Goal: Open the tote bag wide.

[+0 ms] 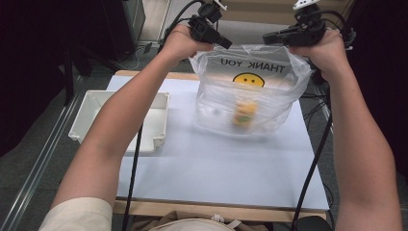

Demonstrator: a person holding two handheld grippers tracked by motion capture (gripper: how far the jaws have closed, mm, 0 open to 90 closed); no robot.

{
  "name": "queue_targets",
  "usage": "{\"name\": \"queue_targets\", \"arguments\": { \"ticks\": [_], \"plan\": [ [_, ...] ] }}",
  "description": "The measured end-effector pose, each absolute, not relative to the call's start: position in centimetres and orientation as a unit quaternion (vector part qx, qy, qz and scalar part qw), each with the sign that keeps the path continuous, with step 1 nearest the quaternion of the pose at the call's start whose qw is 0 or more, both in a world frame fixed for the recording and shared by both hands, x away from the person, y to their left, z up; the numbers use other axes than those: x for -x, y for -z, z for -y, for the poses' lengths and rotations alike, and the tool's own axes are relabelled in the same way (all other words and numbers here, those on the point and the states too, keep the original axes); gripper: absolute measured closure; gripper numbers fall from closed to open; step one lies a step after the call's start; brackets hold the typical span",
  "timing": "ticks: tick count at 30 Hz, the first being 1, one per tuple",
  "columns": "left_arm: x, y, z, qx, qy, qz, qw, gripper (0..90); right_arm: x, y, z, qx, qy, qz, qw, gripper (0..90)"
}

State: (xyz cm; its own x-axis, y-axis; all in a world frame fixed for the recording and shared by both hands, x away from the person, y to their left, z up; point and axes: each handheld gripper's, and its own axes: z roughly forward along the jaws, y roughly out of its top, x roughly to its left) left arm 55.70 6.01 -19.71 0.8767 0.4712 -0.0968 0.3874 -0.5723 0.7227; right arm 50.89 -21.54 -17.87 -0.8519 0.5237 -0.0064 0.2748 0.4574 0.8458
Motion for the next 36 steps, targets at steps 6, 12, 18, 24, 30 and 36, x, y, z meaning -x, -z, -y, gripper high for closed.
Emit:
{"name": "queue_targets", "arguments": {
  "ticks": [6,12,18,24,30,36],
  "plan": [
    [-56.5,20.4,-5.1,-0.877,-0.057,-0.253,0.404,90.0,-52.2,18.6,19.7,-0.246,-0.456,-0.845,0.134,90.0],
    [-57.5,22.0,-4.2,-0.879,-0.048,-0.263,0.395,90.0,-52.9,20.0,18.3,-0.245,-0.457,-0.845,0.128,89.8],
    [-57.8,24.1,-3.5,-0.879,-0.039,-0.271,0.391,89.9,-53.3,22.7,18.9,-0.265,-0.448,-0.846,0.114,88.8],
    [-57.4,26.7,-3.1,-0.887,-0.031,-0.274,0.371,89.5,-52.8,25.1,19.7,-0.286,-0.436,-0.846,0.112,88.8],
    [-56.6,28.6,-2.9,-0.891,-0.016,-0.277,0.359,88.6,-51.8,26.7,20.3,-0.305,-0.425,-0.845,0.112,88.8],
    [-55.4,30.1,-3.2,-0.892,-0.009,-0.281,0.355,88.2,-50.7,28.0,21.3,-0.312,-0.418,-0.845,0.119,88.7]
  ]
}}
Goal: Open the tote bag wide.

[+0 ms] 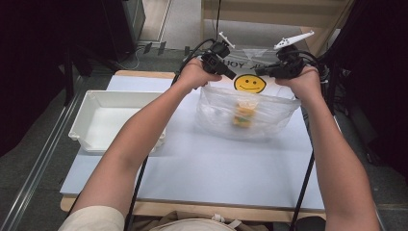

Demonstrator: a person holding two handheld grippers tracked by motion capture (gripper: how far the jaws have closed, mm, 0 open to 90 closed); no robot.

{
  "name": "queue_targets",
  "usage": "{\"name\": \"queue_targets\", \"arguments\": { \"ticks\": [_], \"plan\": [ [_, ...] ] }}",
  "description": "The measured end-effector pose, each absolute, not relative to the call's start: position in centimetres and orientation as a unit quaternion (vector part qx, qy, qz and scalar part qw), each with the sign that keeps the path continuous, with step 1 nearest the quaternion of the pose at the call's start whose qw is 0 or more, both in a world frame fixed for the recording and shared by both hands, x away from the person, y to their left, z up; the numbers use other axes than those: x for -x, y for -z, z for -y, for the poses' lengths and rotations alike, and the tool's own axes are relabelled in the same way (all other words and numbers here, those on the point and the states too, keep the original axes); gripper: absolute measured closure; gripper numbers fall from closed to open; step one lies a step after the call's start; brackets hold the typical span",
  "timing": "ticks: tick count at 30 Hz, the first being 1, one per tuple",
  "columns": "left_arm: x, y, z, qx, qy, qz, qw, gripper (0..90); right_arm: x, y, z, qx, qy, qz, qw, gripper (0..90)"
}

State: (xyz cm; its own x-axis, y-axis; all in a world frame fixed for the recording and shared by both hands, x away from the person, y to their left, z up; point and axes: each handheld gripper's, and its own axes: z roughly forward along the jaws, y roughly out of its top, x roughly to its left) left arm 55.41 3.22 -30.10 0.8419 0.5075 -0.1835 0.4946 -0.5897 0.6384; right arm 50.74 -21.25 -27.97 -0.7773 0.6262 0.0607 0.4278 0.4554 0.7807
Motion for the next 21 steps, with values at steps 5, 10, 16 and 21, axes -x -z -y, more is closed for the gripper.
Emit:
{"name": "queue_targets", "arguments": {
  "ticks": [5,10,16,21],
  "plan": [
    [-54.6,30.6,-3.7,-0.888,-0.011,-0.282,0.364,88.0,-50.0,28.9,22.2,-0.313,-0.434,-0.835,0.124,88.7],
    [-54.1,31.3,-4.0,-0.888,-0.007,-0.285,0.361,87.6,-49.6,29.6,22.7,-0.317,-0.43,-0.836,0.125,88.7],
    [-53.7,32.4,-4.6,-0.885,-0.001,-0.291,0.364,87.6,-49.2,30.6,23.2,-0.324,-0.426,-0.835,0.129,88.7],
    [-53.5,33.3,-4.9,-0.883,0.005,-0.3,0.362,87.6,-48.6,31.7,23.7,-0.333,-0.433,-0.827,0.131,88.7]
  ]
}}
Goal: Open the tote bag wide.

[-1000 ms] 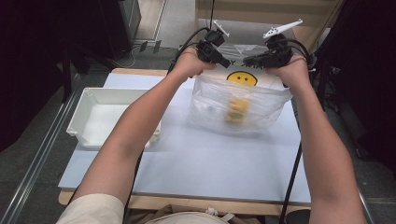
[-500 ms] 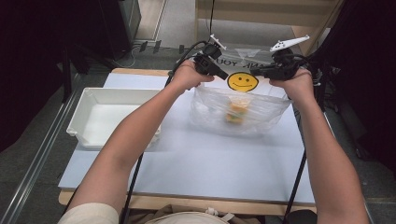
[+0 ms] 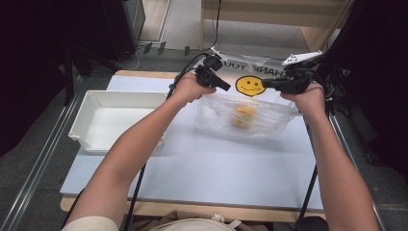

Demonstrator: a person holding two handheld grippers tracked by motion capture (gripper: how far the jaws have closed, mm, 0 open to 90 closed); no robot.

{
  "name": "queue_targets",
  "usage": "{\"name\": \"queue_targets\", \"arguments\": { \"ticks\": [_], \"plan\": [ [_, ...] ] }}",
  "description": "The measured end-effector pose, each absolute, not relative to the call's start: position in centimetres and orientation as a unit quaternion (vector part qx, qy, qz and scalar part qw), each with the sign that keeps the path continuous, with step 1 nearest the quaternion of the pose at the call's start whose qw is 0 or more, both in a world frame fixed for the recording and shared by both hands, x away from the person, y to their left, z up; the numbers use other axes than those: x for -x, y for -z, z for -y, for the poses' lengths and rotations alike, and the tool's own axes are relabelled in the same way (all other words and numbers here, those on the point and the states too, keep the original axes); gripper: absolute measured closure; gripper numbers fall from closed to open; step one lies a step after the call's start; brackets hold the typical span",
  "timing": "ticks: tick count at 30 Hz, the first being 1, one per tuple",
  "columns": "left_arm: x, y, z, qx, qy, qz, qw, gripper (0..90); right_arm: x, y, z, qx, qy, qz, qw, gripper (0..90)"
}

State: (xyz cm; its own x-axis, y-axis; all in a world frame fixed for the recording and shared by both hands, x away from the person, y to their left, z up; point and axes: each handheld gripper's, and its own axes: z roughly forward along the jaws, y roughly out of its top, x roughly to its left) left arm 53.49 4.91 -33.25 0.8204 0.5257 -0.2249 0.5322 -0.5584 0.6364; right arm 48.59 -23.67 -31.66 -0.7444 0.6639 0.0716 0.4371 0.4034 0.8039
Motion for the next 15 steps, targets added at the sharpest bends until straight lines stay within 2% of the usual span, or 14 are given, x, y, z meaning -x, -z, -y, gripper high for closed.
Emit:
{"name": "queue_targets", "arguments": {
  "ticks": [15],
  "plan": [
    [-52.9,35.3,-5.2,-0.88,0.012,-0.313,0.358,87.2,-47.5,34.1,25.0,-0.363,-0.435,-0.813,0.134,88.7]
  ]
}}
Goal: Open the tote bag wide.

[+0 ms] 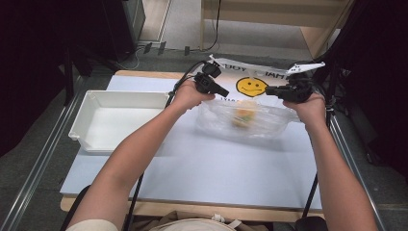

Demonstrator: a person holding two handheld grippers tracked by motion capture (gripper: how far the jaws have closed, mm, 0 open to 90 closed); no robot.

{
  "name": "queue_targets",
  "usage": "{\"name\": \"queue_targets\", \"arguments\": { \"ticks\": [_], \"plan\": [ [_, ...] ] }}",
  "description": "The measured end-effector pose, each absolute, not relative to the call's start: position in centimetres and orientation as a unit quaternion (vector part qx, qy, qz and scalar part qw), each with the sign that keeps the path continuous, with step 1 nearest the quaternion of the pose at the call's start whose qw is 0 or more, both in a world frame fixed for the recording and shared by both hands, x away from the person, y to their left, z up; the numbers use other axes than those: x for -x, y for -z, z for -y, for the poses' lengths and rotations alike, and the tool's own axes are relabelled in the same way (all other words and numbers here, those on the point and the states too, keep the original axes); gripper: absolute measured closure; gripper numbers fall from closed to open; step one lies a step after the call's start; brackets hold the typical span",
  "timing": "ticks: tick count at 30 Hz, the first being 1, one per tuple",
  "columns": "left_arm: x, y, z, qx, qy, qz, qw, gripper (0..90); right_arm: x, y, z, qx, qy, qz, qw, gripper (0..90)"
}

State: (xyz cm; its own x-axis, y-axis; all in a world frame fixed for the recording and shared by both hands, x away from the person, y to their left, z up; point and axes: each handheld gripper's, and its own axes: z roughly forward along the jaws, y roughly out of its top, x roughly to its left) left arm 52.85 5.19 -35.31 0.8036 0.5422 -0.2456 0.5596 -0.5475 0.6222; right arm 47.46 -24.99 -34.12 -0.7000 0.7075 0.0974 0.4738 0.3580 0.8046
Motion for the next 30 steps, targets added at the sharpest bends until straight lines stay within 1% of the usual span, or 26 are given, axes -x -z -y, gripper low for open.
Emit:
{"name": "queue_targets", "arguments": {
  "ticks": [7,10,26,30],
  "plan": [
    [-52.4,36.2,-5.4,-0.879,0.014,-0.32,0.354,86.8,-47.0,35.1,25.2,-0.372,-0.431,-0.811,0.134,89.7],
    [-52.3,36.7,-5.6,-0.872,0.015,-0.328,0.362,86.7,-46.9,35.4,25.2,-0.375,-0.43,-0.81,0.133,89.7],
    [-51.8,39.4,-5.5,-0.866,0.004,-0.349,0.357,85.6,-46.6,38.9,25.6,-0.402,-0.42,-0.803,0.131,89.3],
    [-51.6,39.8,-5.6,-0.859,-0.001,-0.35,0.373,86.1,-46.4,39.4,25.7,-0.404,-0.422,-0.8,0.135,89.3]
  ]
}}
